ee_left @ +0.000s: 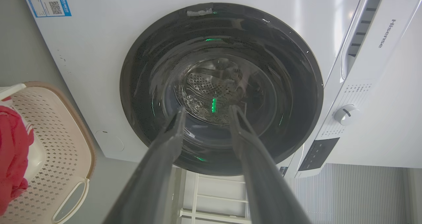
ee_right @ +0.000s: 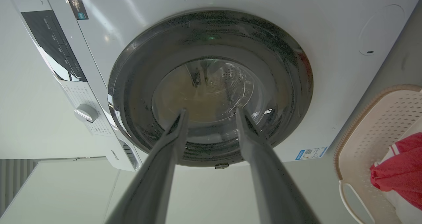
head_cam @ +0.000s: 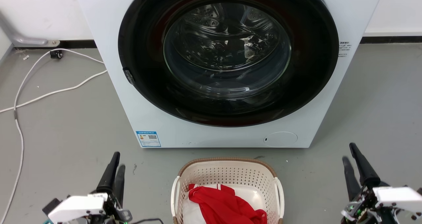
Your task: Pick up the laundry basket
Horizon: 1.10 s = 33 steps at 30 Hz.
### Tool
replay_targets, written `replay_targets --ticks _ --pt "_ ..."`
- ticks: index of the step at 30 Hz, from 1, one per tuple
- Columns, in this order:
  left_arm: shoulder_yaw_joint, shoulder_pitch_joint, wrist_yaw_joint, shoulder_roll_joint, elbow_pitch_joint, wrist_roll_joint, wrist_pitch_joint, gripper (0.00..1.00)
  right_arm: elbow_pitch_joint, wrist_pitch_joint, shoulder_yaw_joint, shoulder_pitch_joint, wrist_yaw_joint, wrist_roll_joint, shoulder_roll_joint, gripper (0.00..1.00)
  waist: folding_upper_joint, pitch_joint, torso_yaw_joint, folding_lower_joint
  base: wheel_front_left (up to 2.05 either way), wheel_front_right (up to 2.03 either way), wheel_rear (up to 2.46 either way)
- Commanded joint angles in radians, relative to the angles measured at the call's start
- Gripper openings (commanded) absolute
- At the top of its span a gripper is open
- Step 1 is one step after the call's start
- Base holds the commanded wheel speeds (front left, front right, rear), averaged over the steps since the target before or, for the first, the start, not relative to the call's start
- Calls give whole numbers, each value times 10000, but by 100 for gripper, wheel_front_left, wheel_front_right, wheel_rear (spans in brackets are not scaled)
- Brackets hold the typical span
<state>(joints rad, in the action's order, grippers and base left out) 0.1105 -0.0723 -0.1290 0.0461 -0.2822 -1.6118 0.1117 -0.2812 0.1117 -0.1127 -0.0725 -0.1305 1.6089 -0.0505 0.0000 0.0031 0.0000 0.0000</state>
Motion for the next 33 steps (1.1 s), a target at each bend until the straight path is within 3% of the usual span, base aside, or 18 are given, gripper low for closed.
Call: replay_targets --ticks 1,17,24,33 --pt "-17 2 0 0 21 10 -23 100 18 -23 22 -1 0 -16 0 100 0 1 0 1 0 0 0" --pt "240 298 -5 12 306 953 -807 100 90 -806 370 151 -1 -1320 -3 100 0 -19 -4 1 0 0 0" --pt "638 334 55 17 413 1847 -1108 100 405 -1106 306 144 -1 -2933 -4 100 0 -21 -7 1 0 0 0" --pt "1148 394 291 24 1251 3359 -1537 100 1143 -1536 318 196 -1 -5871 -6 100 0 -4 5 1 0 0 0"
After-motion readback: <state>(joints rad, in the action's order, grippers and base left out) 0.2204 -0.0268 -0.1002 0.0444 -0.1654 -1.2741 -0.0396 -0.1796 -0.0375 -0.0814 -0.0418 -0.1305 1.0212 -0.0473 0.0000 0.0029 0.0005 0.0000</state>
